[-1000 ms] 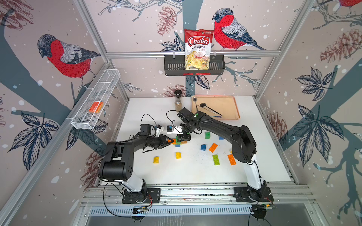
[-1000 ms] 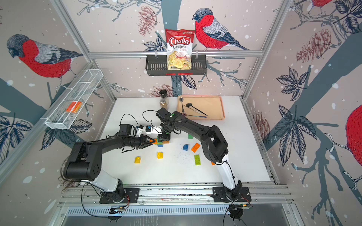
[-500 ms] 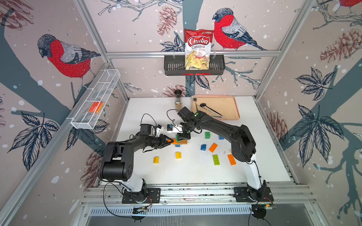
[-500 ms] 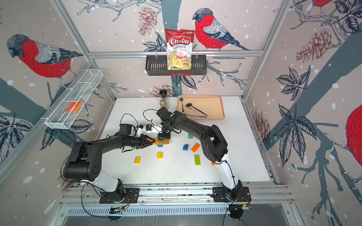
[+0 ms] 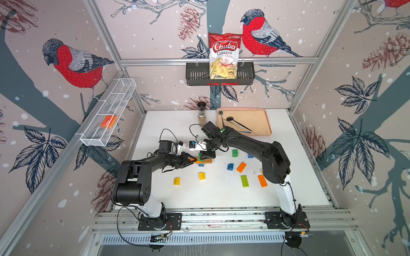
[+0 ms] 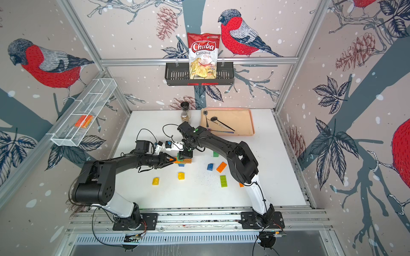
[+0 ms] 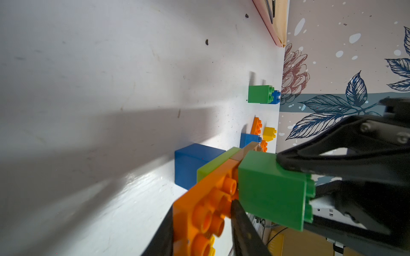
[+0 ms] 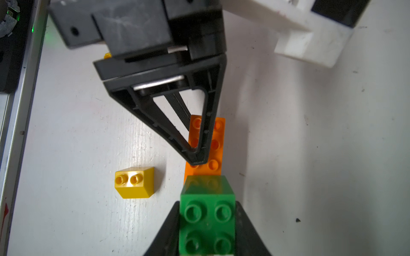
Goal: Assemble a fork with lego
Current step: Assemble the lego brick with the lego brick.
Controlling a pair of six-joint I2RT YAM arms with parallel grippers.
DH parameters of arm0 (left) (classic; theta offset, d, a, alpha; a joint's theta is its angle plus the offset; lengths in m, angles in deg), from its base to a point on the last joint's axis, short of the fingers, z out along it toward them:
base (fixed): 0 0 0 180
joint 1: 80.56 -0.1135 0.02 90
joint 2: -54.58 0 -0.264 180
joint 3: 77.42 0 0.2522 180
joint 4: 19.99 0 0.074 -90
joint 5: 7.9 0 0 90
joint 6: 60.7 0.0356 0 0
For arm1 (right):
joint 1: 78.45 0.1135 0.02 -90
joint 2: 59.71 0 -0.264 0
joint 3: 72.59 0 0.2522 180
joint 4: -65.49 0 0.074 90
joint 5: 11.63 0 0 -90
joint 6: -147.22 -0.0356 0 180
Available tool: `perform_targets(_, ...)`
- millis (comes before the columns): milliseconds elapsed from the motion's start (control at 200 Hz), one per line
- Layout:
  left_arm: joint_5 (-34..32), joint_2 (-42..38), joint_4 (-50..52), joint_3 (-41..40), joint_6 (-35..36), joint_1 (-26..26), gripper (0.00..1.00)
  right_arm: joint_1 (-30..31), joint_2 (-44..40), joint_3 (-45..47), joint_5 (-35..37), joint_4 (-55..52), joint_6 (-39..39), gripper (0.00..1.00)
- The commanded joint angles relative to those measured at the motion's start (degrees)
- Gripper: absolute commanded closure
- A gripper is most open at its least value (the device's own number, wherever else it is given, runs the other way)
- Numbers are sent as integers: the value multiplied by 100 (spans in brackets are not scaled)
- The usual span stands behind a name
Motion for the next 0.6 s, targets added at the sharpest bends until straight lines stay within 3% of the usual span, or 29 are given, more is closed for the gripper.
perform_targets(0, -73, -25, -9, 11, 31, 15, 63, 15, 25, -11, 258, -431, -123, 71)
perform_targets(595, -61, 14, -71, -30, 22, 14, 64, 155, -15, 355, 828, -233, -406, 71)
